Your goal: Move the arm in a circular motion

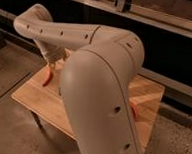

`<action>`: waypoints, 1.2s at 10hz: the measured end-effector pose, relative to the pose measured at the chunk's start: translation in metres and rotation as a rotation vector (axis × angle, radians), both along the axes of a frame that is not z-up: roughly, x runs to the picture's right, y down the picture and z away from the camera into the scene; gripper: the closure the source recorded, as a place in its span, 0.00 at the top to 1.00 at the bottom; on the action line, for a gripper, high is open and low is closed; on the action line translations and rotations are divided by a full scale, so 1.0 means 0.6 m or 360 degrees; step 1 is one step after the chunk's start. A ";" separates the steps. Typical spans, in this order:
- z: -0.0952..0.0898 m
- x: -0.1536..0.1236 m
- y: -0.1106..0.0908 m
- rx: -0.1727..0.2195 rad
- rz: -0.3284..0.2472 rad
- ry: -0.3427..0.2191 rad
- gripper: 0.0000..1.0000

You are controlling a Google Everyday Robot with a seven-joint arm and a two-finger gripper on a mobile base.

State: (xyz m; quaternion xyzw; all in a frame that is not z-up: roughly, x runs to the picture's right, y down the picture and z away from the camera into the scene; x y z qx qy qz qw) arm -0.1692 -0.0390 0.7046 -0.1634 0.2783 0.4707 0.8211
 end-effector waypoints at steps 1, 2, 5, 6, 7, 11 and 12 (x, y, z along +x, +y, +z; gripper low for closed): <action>-0.006 -0.024 0.019 -0.0024 -0.0079 -0.0031 0.65; -0.014 -0.035 0.039 -0.0047 -0.0149 -0.0053 0.65; -0.052 -0.009 0.119 -0.0114 -0.0327 -0.0054 0.65; -0.063 0.010 0.135 -0.0118 -0.0335 -0.0039 0.65; -0.081 0.040 0.157 -0.0131 -0.0318 -0.0025 0.65; -0.109 0.163 0.160 -0.0126 -0.0081 0.0069 0.65; -0.105 0.191 0.145 -0.0117 -0.0005 0.0103 0.65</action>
